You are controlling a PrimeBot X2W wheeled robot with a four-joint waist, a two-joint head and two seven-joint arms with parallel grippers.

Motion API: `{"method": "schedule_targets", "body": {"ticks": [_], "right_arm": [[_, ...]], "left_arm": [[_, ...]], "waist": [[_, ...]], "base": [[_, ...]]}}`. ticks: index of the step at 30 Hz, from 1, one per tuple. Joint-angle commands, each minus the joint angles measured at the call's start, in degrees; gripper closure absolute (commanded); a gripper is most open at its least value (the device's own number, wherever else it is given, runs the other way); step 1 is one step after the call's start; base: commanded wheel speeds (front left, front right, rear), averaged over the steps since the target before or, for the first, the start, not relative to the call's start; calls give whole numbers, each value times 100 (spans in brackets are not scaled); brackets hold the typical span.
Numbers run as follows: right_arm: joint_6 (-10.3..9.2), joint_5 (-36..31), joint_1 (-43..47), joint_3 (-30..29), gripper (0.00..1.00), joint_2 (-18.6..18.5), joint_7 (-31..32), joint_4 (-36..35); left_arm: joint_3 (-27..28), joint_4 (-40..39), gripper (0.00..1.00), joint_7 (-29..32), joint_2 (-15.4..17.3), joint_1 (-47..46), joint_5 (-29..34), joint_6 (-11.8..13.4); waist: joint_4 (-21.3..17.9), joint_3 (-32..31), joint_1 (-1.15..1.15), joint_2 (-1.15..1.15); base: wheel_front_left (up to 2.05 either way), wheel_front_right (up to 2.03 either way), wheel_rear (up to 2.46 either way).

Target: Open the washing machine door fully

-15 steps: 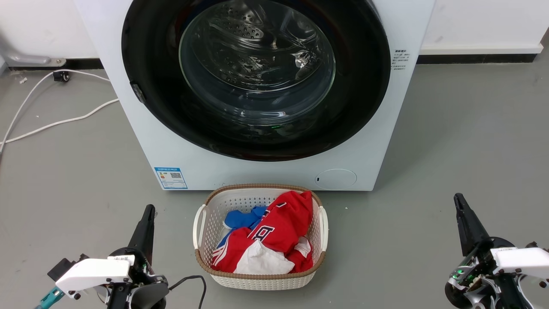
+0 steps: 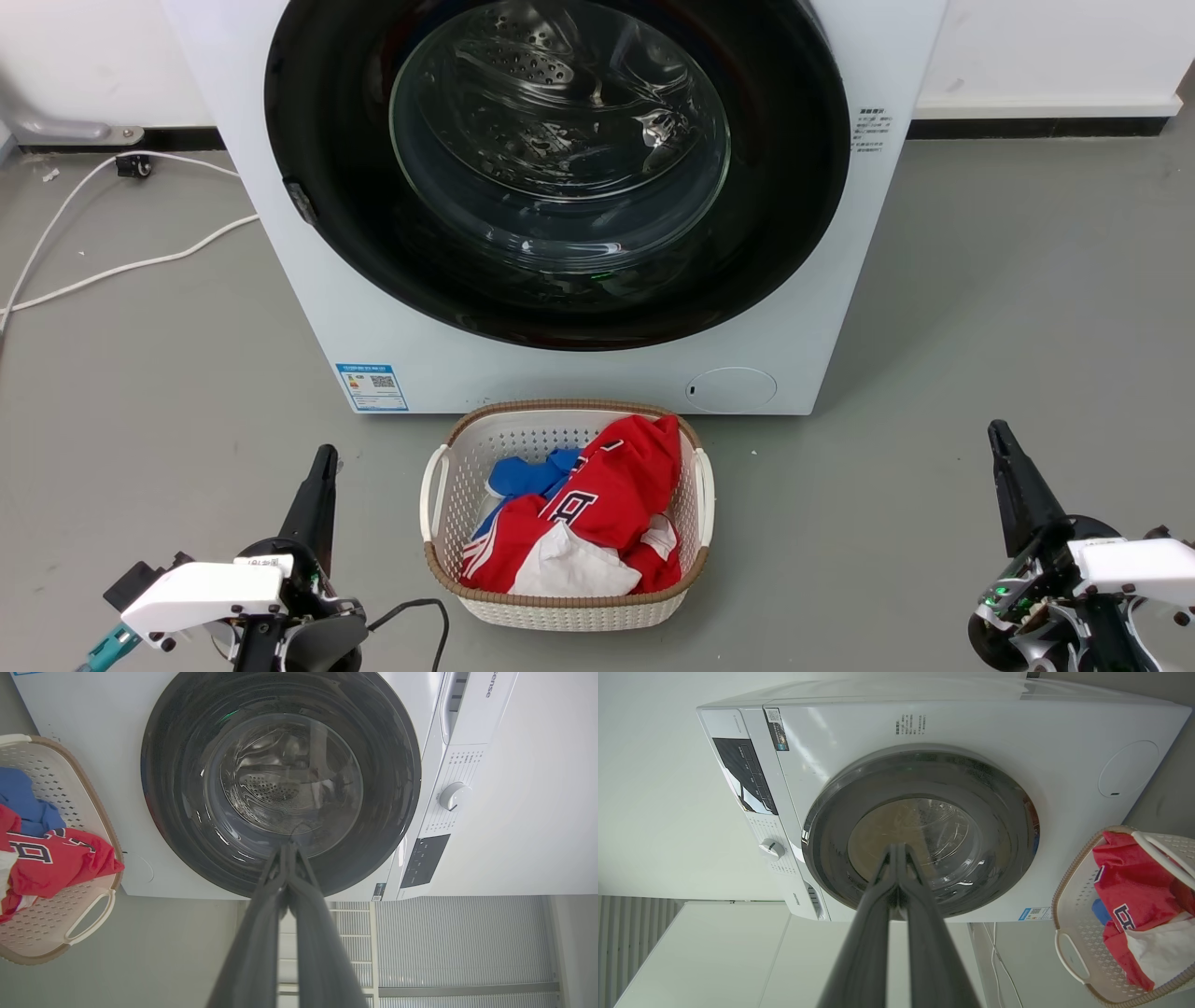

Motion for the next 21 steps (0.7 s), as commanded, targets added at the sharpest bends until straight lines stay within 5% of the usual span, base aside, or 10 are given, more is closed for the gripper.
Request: {"method": "schedule_targets", "body": {"ticks": [1,8,9,21], "right_arm": [[17,-43,-67,-8,100,21,18,8],[17,-48,-68,-13,100,23,23,9],[-1,2,9,-2,0,6,-2,12],[0,-154,172,169,0,4,-278,-265]], "left_arm": [[19,5,100,3,-5,-62,25,-16],[22,5,100,7,-7,-62,25,-16],[-1,16,0,1,-4,8,6,1],[-344,-165,0,-283,-7,41,154,0]], "waist": [[0,0,0,0],[0,0,0,0],[0,0,0,0],[-9,4,0,0]], "base": [[0,0,0],[0,0,0],[0,0,0],[0,0,0]]}}
